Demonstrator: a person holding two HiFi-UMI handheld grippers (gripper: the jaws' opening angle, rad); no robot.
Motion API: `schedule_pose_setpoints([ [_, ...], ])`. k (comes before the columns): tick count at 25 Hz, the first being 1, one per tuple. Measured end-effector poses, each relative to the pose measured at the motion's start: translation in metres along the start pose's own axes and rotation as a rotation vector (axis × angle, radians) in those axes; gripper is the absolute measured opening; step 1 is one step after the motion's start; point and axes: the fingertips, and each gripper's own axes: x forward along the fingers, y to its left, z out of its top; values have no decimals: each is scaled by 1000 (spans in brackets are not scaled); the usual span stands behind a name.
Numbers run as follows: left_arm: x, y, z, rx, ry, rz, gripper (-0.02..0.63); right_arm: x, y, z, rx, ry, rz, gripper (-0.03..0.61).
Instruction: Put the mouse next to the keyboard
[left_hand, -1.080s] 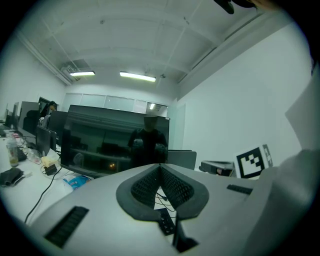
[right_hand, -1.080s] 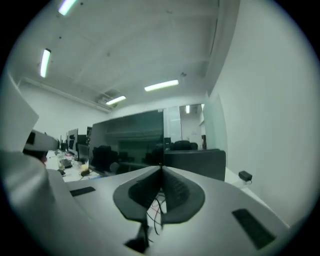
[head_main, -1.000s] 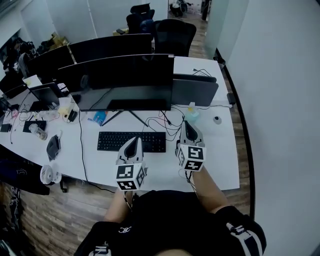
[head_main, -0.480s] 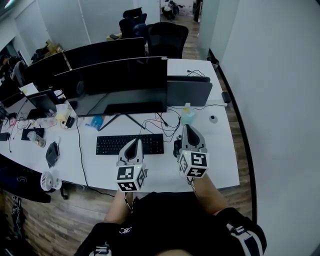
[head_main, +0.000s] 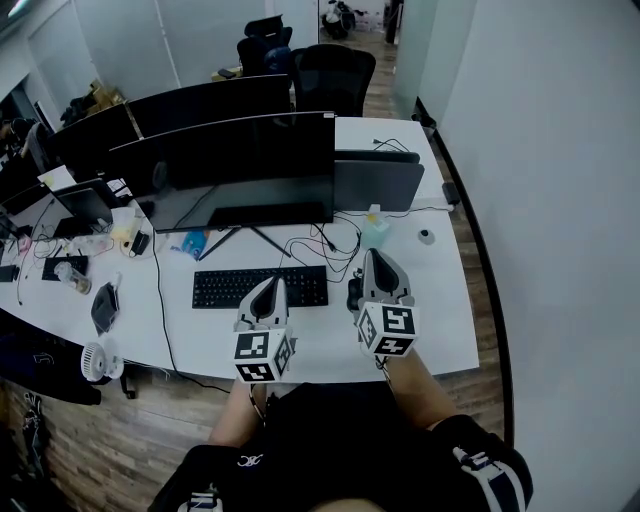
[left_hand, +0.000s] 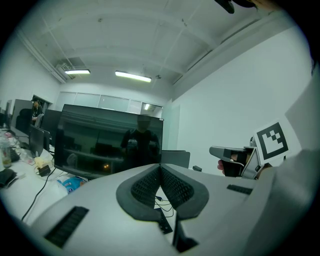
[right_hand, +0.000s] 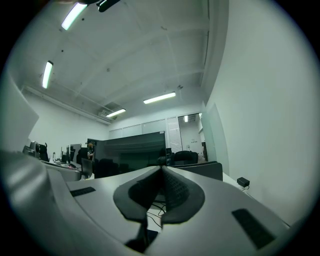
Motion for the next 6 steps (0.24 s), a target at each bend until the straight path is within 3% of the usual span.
schedule_pose_setpoints([
  [6, -6, 5, 0, -1, -5, 2, 12, -5, 8, -2, -1, 2, 6, 14],
])
